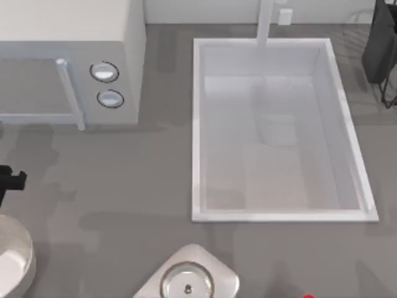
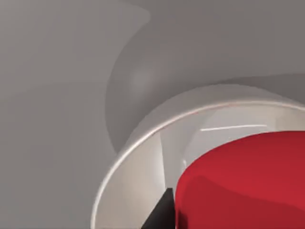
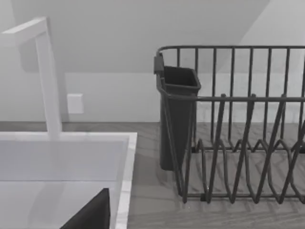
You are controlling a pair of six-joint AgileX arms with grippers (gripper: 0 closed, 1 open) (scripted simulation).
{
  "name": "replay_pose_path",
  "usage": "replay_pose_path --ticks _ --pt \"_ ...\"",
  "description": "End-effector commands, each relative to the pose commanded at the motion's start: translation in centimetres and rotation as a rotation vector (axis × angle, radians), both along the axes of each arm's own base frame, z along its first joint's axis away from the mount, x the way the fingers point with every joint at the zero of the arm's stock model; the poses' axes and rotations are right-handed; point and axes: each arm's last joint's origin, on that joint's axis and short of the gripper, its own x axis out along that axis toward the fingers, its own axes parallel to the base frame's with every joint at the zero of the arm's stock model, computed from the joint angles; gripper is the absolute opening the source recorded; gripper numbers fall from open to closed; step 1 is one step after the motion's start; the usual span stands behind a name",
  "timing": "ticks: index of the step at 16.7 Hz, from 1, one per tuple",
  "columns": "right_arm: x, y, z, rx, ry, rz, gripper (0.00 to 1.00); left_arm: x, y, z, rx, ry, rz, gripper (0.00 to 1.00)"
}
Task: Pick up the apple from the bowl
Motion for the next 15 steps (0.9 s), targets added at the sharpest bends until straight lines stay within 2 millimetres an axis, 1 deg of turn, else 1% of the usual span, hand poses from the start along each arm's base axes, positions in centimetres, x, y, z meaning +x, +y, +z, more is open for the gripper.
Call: replay_pose_path --ticks 2,5,7,8,10,11,15 --pt "0.0 0.0 0.0 0.0 0.0 0.0 1.0 0.3 0.0 4.3 0.0 0.008 0.0 0.0" --pt "0.0 0.0 0.0 0.0 0.0 0.0 1.0 -0.7 0.0 10.4 0.0 0.005 0.0 0.0" --pt "0.0 0.0 0.0 0.0 0.0 0.0 1.0 -1.9 -0.1 13.5 0.0 -0.008 0.001 0.0" --pt "0.0 0.0 0.0 0.0 0.0 0.0 1.0 -2.4 -0.1 14.6 0.001 -0.015 0.001 0.0" --pt "0.0 0.0 0.0 0.0 0.0 0.0 1.0 -3.3 -0.1 16.1 0.001 -0.026 0.001 0.0" --pt "0.0 0.0 0.0 0.0 0.0 0.0 1.0 -3.5 -0.2 16.4 0.001 -0.029 0.001 0.0" --pt "0.0 0.0 0.0 0.0 0.0 0.0 1.0 -3.5 -0.1 16.4 0.001 -0.026 0.004 0.0"
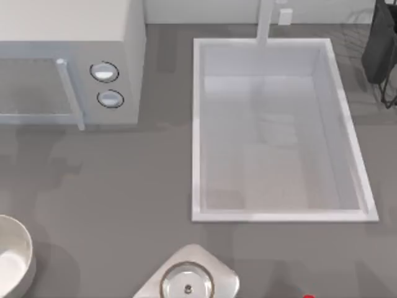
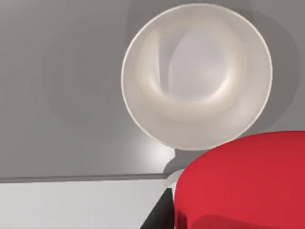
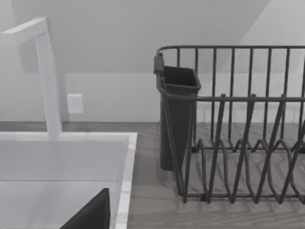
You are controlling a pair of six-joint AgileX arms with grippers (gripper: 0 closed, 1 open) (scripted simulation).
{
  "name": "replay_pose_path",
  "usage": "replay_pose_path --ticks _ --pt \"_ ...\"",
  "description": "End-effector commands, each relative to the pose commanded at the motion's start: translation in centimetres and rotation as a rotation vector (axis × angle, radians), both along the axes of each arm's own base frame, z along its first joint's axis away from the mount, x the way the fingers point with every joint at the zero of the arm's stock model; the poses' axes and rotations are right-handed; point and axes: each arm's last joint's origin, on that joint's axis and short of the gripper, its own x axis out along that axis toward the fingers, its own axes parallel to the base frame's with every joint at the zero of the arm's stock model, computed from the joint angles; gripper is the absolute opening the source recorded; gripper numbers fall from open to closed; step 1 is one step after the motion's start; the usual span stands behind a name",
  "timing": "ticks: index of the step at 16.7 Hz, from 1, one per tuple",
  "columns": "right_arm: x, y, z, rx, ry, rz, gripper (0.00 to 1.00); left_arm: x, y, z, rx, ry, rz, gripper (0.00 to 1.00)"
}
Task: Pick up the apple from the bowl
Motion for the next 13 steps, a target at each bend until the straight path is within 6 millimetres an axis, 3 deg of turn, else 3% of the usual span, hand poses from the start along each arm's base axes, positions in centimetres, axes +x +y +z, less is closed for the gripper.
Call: replay_pose_path --ticks 4,7,10,13 --pt "0.0 0.0 0.0 0.0 0.0 0.0 1.0 1.9 -0.7 0.2 -0.002 -0.004 0.005 0.0" --pt "0.0 0.0 0.0 0.0 0.0 0.0 1.0 6.3 -2.9 -0.1 -0.009 0.007 0.011 0.0" --pt "0.0 0.0 0.0 0.0 0.0 0.0 1.0 11.9 -6.9 -2.3 -0.012 0.042 0.014 0.0" --pt "0.0 0.0 0.0 0.0 0.0 0.0 1.0 16.5 -12.4 -6.0 -0.011 0.074 0.014 0.0"
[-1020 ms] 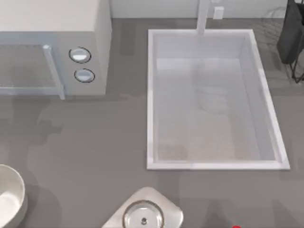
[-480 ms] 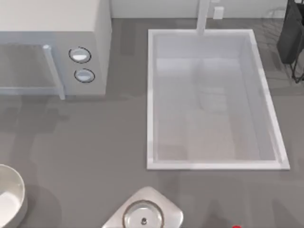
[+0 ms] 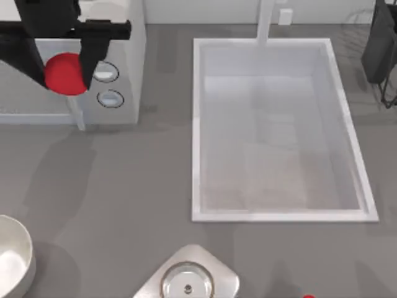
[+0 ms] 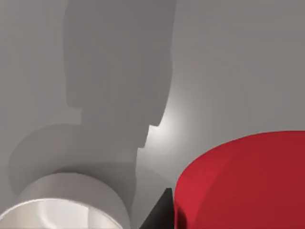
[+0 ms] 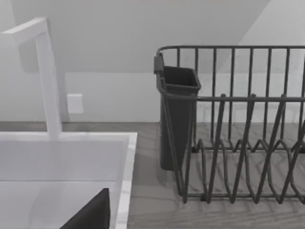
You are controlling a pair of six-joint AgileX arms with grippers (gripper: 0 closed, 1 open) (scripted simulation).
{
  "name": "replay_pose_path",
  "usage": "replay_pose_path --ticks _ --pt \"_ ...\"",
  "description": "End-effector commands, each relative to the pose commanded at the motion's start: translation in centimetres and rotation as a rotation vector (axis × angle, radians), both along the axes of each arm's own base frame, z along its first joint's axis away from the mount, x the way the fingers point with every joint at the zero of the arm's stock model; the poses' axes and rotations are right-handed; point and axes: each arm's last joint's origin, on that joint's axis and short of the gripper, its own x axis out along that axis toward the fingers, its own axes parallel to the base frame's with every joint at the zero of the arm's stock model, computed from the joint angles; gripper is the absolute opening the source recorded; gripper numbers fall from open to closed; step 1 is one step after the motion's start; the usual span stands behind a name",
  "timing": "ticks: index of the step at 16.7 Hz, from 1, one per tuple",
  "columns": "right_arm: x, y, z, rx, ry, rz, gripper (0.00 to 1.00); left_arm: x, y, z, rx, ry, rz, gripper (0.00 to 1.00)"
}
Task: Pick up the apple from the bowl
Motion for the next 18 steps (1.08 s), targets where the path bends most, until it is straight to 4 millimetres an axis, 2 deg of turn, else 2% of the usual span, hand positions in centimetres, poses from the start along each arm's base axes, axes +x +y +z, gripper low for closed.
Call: replay_pose_path --ticks 3,5,14,16,18 --pt "0.0 0.0 0.0 0.0 0.0 0.0 1.0 2.6 -4.8 -3.3 0.001 0.002 0.007 0.0" --pt "0.0 0.0 0.0 0.0 0.0 0.0 1.0 3.5 -6.4 -4.5 -0.002 -0.017 0.02 0.0" --pt "0.0 0.0 0.0 0.0 0.0 0.0 1.0 4.0 -6.9 -5.6 -0.005 -0.027 0.025 0.0" --pt "0.0 0.0 0.0 0.0 0.0 0.0 1.0 4.1 -7.2 -7.1 -0.009 -0.033 0.021 0.0" --pt "0.0 0.0 0.0 0.0 0.0 0.0 1.0 4.2 -7.4 -9.6 -0.007 -0.028 0.018 0.0"
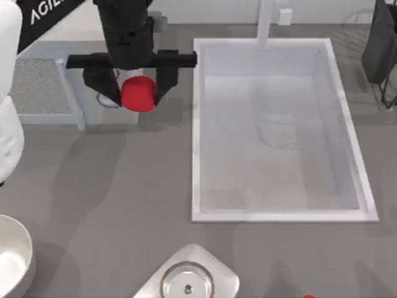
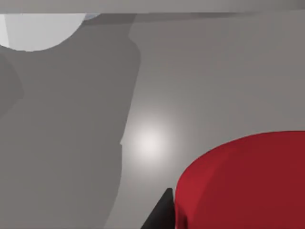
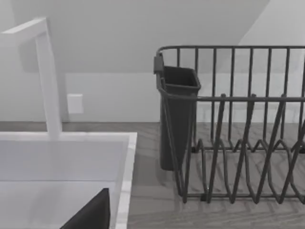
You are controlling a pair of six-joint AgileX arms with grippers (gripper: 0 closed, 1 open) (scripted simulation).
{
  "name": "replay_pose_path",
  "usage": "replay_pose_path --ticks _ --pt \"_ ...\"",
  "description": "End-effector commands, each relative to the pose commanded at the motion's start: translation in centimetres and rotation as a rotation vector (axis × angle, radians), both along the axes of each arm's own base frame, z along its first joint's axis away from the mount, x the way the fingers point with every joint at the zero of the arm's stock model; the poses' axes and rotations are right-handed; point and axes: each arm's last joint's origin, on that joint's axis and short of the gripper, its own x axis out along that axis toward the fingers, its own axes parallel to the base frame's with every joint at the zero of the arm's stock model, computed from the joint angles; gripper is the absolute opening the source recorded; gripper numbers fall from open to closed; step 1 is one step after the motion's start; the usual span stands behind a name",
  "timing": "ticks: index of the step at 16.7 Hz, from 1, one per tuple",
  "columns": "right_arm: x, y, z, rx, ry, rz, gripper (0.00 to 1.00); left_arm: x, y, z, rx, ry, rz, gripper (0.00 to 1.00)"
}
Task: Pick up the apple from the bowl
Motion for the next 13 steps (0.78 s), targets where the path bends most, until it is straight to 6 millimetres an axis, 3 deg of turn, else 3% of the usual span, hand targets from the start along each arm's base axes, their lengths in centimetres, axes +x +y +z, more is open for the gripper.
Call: replay_pose_path --ticks 3,5,11,13 --pt "0.0 0.0 0.0 0.0 0.0 0.0 1.0 -0.2 0.1 -4.0 0.003 0.005 0.001 0.0" --pt "0.0 0.0 0.0 0.0 0.0 0.0 1.0 -0.4 0.4 -5.6 0.003 0.002 0.005 0.0" --pt "0.0 0.0 0.0 0.0 0.0 0.0 1.0 -0.4 0.6 -6.3 0.004 0.001 0.009 0.0" --pt "0.0 0.0 0.0 0.0 0.0 0.0 1.0 -0.4 0.6 -6.3 0.004 0.001 0.009 0.15"
